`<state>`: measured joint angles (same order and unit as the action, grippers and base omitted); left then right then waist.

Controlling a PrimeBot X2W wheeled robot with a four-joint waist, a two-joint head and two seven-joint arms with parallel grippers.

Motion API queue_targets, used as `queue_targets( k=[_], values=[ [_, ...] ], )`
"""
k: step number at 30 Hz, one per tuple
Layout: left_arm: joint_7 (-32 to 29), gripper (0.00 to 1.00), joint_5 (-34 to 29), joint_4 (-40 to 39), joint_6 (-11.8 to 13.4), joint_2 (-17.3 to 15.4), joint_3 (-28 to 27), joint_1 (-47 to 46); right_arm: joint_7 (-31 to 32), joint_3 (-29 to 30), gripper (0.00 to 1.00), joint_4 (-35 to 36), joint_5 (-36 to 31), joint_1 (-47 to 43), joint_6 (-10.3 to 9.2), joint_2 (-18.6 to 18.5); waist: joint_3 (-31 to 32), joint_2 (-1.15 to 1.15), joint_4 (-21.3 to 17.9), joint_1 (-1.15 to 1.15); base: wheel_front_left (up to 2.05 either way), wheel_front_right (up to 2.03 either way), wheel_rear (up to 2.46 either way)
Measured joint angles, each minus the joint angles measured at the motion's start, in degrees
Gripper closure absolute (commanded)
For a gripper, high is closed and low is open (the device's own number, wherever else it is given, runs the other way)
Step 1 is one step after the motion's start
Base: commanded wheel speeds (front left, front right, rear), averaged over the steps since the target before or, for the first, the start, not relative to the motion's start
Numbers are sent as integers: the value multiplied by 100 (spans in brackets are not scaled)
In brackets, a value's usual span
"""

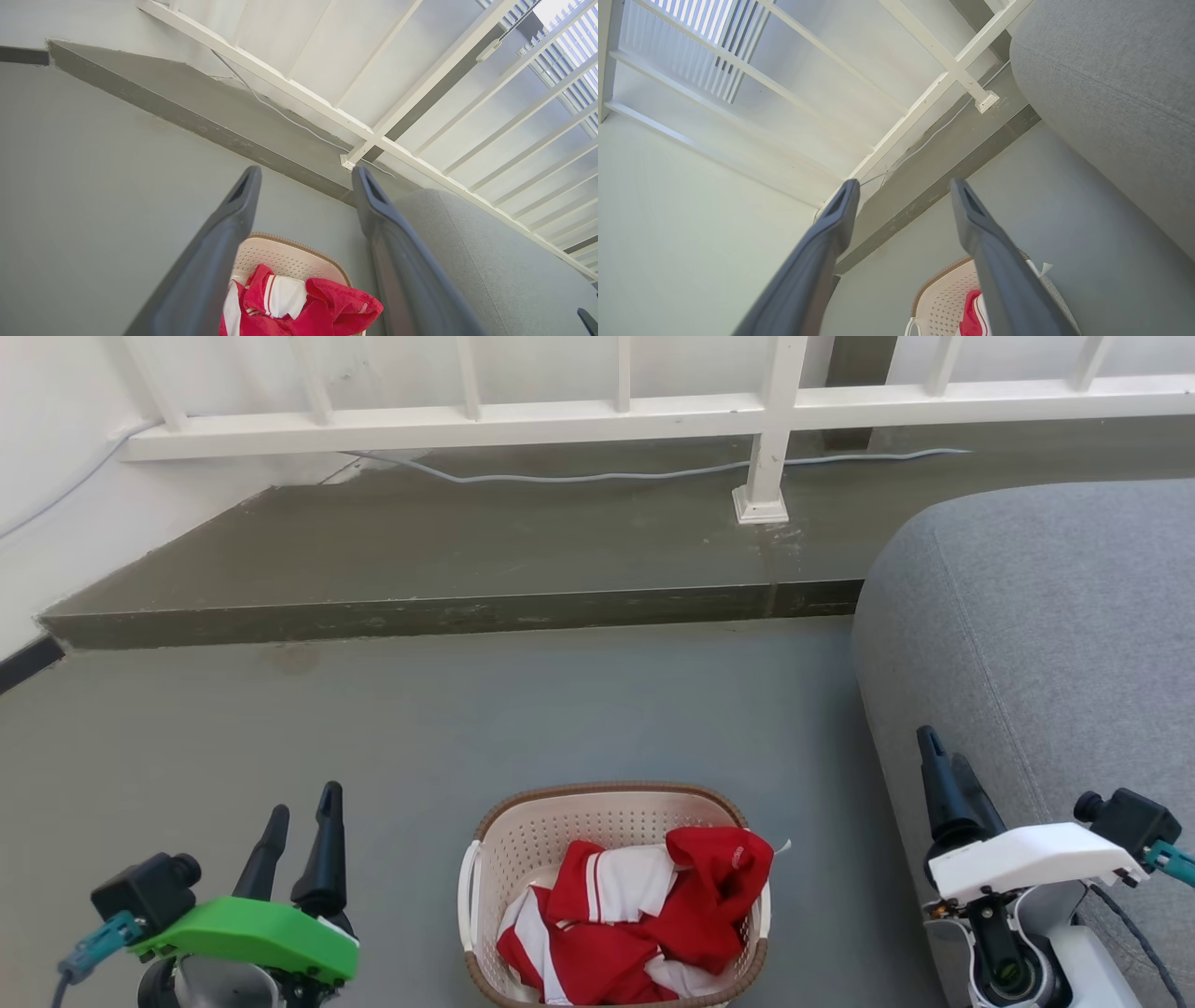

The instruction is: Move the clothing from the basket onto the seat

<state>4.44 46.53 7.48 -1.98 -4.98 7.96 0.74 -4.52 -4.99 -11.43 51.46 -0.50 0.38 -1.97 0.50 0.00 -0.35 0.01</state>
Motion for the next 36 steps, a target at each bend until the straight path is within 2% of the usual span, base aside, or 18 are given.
queue_targets(
  k=[22, 36],
  values=[
    [427, 0, -1954, -253, 304, -125, 437, 166, -413, -438, 0, 290, -1760, -63, -309, -27, 71, 0, -40, 0, 0, 0, 0],
    [722, 0, -2889, -407, 452, -141, 591, 277, -708, -661, 0, 481, -2854, -121, -508, -35, 91, 0, -53, 0, 0, 0, 0]
  ],
)
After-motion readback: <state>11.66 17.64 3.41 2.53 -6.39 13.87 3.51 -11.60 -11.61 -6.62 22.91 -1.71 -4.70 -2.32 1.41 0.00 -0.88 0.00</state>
